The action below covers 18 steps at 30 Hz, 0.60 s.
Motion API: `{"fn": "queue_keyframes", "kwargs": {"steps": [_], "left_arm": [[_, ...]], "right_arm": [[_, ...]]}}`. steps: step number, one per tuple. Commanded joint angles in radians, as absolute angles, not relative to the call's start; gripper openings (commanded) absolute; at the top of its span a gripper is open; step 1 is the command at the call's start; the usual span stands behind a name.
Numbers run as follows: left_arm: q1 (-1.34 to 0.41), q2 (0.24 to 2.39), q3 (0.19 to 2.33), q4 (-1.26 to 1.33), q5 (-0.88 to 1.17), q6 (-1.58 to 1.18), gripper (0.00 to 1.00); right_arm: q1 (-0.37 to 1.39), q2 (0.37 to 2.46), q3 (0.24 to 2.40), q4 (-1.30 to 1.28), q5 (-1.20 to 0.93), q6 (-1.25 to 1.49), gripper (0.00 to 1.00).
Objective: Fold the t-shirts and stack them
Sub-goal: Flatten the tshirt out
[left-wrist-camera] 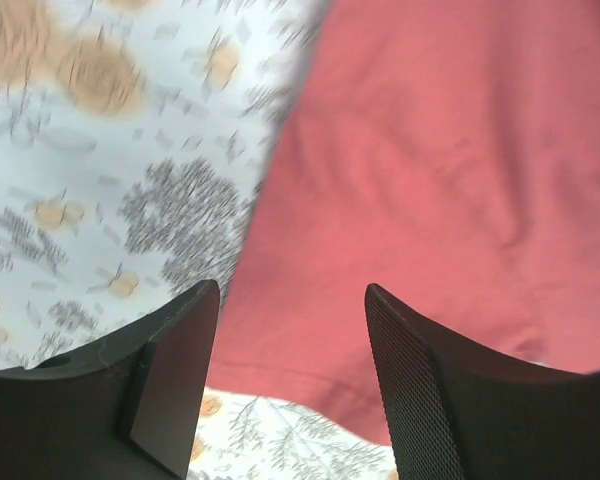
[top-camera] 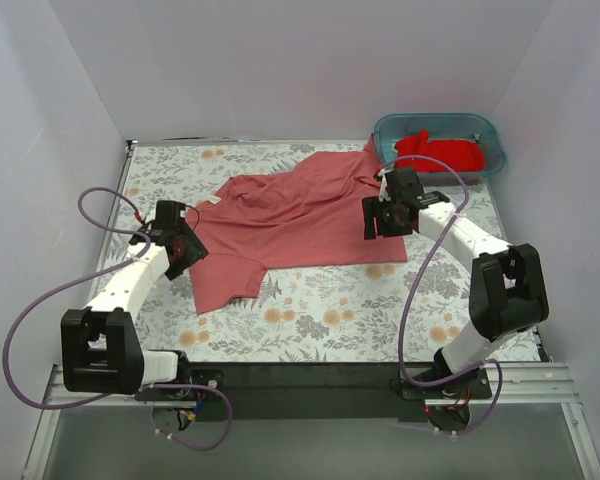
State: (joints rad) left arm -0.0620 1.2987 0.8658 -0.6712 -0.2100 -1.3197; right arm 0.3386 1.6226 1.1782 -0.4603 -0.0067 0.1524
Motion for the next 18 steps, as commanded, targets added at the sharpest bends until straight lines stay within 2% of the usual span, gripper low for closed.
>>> {"fn": "queue_keyframes", "kwargs": {"steps": [1, 5, 8, 14, 18], "left_arm": [[-0.066, 1.295, 0.824, -0.73, -0.218, -1.353, 0.58], [-0.066, 1.353, 0.819, -0.727, -0.192, -1.354, 0.54], [-0.066, 1.385, 0.822, -0.738, -0.186, -1.373, 0.46], [-0.066, 1.433, 0.816, -0.764, -0.141, -1.41, 0.45], [-0.066, 1.422, 0.805, -0.794, -0.205, -1.456, 0.45]], "right_arm": [[0.359, 1.563, 1.08, -0.48, -0.015, 0.179, 0.73], [0.364, 1.519, 1.016, -0.46, -0.005, 0.179, 0.73], [0.364, 1.491, 1.003, -0.449, -0.005, 0.176, 0.73], [0.362, 1.474, 1.0, -0.433, -0.005, 0.172, 0.73], [0.364, 1.463, 0.983, -0.411, -0.015, 0.164, 0.73]]}}
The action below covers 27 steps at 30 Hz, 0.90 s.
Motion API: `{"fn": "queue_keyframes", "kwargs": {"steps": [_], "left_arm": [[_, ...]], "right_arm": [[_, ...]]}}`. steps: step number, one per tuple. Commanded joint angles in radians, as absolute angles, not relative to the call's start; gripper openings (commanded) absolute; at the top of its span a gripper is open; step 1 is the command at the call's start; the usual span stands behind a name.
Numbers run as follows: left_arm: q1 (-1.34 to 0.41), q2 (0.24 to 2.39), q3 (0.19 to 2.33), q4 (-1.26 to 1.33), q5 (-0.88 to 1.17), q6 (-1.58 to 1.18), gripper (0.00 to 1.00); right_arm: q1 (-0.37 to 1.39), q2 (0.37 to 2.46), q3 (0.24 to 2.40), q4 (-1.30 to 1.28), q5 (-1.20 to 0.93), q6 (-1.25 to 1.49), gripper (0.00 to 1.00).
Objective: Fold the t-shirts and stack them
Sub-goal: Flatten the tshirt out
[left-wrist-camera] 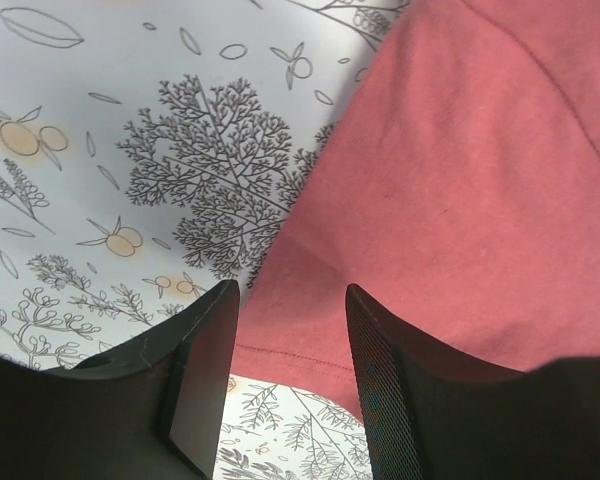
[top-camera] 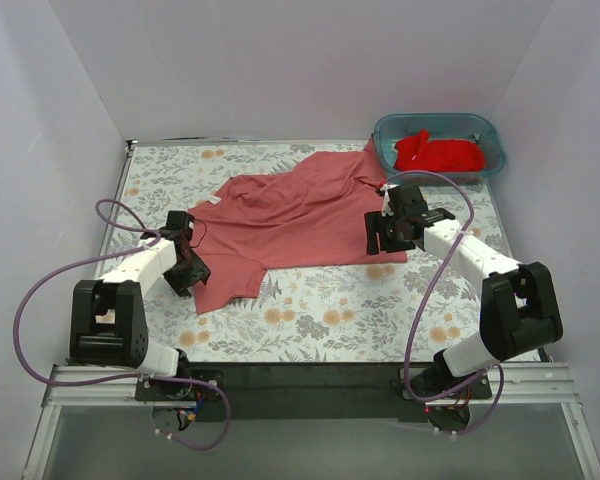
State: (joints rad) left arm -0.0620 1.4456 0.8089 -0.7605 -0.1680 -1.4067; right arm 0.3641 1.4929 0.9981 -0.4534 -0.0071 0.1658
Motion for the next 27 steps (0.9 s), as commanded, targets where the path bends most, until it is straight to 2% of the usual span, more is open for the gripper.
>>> {"fn": "queue_keyframes", "kwargs": {"steps": [1, 6, 22, 24, 27], "left_arm": [[-0.066, 1.413, 0.807, -0.799, -0.222, -1.465, 0.45], [-0.066, 1.423, 0.805, -0.808, -0.268, -1.485, 0.45], [-0.066, 1.447, 0.652, -0.681, -0.147, -1.525, 0.46], [-0.066, 1.45, 0.647, -0.681, -0.146, -1.529, 0.45], [-0.066, 1.46, 0.647, -0.68, -0.146, -1.528, 0.36]], "right_arm": [[0.364, 1.46, 0.97, -0.407, -0.018, 0.164, 0.73], [0.364, 1.45, 0.946, -0.374, -0.034, 0.158, 0.73], [0.36, 1.428, 0.908, -0.328, -0.054, 0.156, 0.72], [0.36, 1.424, 0.9, -0.322, -0.051, 0.16, 0.72], [0.359, 1.417, 0.894, -0.318, -0.043, 0.16, 0.72]]}}
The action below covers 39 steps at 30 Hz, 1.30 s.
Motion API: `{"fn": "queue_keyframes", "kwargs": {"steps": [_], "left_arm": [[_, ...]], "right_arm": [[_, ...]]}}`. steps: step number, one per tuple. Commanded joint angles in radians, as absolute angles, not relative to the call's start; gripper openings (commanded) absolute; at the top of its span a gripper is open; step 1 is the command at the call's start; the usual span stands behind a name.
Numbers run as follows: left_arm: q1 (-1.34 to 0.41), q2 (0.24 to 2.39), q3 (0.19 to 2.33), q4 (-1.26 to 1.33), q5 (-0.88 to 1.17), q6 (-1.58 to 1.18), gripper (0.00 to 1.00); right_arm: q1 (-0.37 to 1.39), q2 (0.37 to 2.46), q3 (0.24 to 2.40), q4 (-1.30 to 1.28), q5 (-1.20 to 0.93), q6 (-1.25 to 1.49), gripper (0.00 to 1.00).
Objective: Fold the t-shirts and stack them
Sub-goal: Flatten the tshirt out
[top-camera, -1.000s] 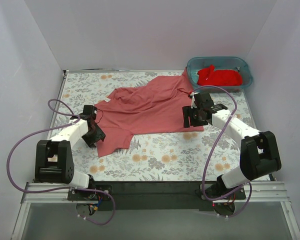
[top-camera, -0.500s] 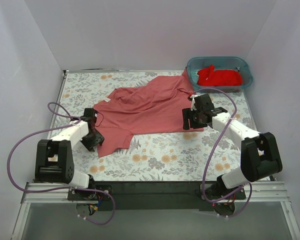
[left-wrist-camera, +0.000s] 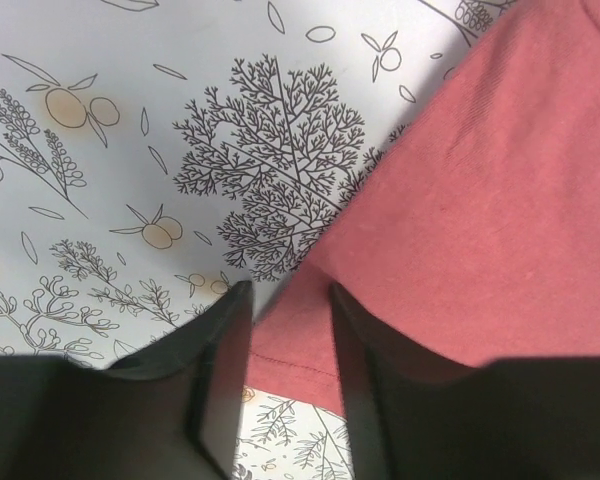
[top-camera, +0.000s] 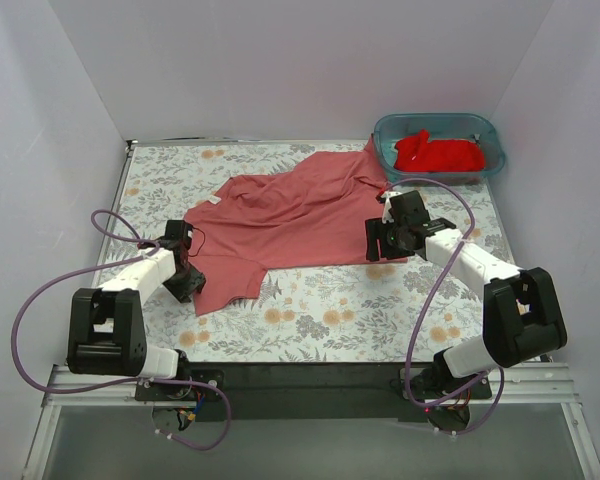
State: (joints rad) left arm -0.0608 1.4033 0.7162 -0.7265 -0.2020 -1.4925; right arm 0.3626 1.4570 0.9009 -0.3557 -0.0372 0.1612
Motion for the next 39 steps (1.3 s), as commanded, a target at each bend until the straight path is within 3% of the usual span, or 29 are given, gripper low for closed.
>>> {"fn": "queue_keyframes", "kwargs": {"steps": [1, 7, 11, 29, 39], "left_arm": [[-0.066, 1.466, 0.647, -0.68, -0.146, -1.528, 0.31], [-0.066, 1.493, 0.643, -0.678, -0.129, -1.525, 0.16], [-0.066, 1.476, 0.644, -0.683, -0.13, -1.517, 0.0], [-0.066, 1.235, 0.738, -0.767, -0.129, -1.471, 0.0], [-0.066, 1.128, 0.715, -0.739, -0.083, -1.45, 0.0]], "right_arm": [[0.357, 1.416, 0.891, -0.314, -0.041, 0.16, 0.72], [0.354, 1.413, 0.882, -0.308, -0.04, 0.161, 0.72], [0.351, 1.411, 0.876, -0.305, -0.035, 0.161, 0.72], [0.252, 1.485, 0.874, -0.357, 0.123, 0.244, 0.69], [0.253, 1.588, 0.92, -0.377, 0.193, 0.268, 0.61]]}}
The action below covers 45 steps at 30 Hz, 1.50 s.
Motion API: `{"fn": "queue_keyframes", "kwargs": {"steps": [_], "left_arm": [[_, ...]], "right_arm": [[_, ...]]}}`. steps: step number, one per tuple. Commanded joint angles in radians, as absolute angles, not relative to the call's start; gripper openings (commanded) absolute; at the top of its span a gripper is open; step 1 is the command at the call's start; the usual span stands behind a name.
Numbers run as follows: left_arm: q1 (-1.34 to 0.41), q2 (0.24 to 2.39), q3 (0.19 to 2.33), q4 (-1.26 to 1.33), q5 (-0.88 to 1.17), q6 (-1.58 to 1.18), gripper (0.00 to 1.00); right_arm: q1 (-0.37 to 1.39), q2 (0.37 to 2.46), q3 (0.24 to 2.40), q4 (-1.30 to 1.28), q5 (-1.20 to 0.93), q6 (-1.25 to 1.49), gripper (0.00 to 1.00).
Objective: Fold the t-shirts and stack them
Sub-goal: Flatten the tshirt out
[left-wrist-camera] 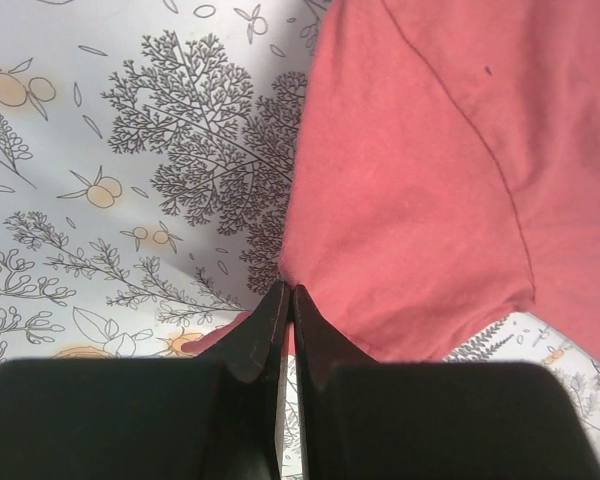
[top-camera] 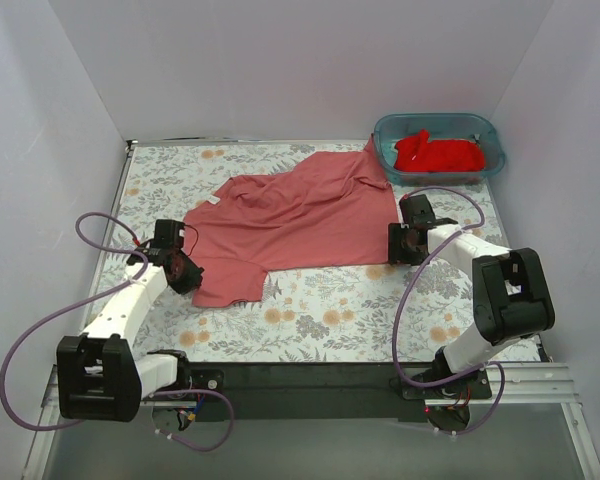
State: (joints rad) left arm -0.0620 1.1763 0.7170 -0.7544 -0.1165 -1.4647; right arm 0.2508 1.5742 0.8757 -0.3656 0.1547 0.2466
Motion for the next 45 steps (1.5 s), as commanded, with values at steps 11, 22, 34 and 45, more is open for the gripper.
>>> {"fn": "queue_keyframes", "kwargs": {"steps": [11, 22, 34, 45], "left_arm": [[-0.066, 1.075, 0.657, -0.704, -0.051, -1.451, 0.0], [-0.066, 1.066, 0.654, -0.696, -0.051, -1.448, 0.0], [-0.066, 1.068, 0.658, -0.69, -0.063, -1.445, 0.0], [-0.066, 1.08, 0.676, -0.68, -0.12, -1.445, 0.0]], "right_arm": [[0.253, 1.551, 0.997, -0.445, 0.15, 0.278, 0.6], [0.252, 1.661, 0.985, -0.405, 0.189, 0.273, 0.57], [0.252, 1.684, 0.865, -0.397, 0.181, 0.313, 0.4], [0.247, 1.689, 0.893, -0.394, 0.21, 0.272, 0.11]]}}
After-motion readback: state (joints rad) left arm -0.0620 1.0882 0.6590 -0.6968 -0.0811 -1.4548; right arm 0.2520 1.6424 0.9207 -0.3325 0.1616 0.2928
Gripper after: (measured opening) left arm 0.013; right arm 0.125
